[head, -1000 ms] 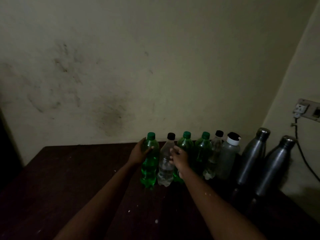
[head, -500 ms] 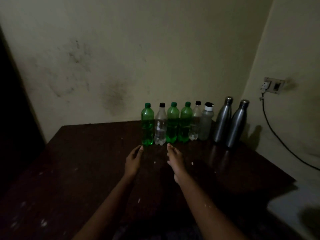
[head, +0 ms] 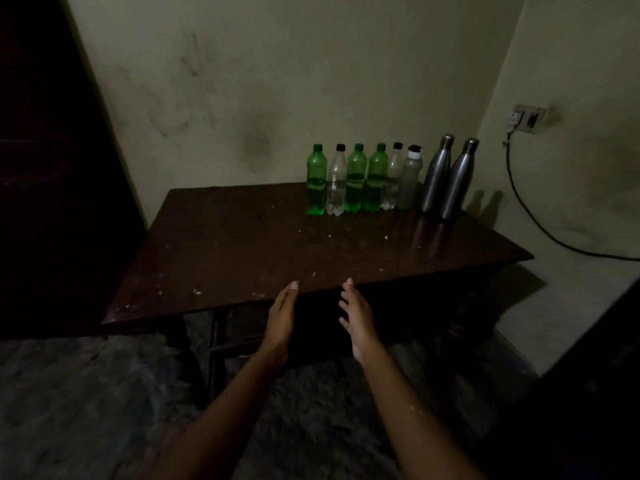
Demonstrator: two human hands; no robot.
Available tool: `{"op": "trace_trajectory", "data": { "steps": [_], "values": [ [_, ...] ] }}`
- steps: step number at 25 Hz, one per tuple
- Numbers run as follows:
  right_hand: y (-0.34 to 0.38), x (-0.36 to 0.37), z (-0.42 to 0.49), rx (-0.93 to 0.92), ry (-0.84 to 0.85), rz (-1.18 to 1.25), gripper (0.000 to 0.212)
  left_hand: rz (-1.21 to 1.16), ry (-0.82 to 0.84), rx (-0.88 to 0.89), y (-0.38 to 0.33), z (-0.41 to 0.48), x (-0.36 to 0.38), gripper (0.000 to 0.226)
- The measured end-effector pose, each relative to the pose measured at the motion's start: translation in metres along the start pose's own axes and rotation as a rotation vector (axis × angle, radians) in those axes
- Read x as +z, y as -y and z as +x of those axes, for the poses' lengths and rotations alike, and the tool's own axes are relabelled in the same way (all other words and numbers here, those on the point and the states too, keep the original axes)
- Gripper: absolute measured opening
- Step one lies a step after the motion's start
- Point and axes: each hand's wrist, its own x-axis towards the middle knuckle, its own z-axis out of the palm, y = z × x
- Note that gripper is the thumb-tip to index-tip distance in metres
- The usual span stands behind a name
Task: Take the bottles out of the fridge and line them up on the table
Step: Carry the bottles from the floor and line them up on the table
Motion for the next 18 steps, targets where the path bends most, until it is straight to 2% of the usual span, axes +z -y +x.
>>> {"op": "trace_trajectory", "data": {
  "steps": [7, 9, 18],
  "values": [
    [-0.101, 0.049, -0.197, 0.023, -0.082, 0.056, 0.06, 0.04, 0.157, 0.004, 0.051, -0.149, -0.123, 0.043],
    [-0.125, 0.058, -0.259, 0.07, -0.098, 0.054, 0.061, 0.046, 0.157, -0.046, 0.072, -0.194, -0.155, 0.044],
    [-0.218, 0.047, -0.438, 0.084, -0.207, -0.051, 0.056, 0.118, 0.19, -0.108, 0.115, -0.382, -0.212, 0.046]
  ]
}}
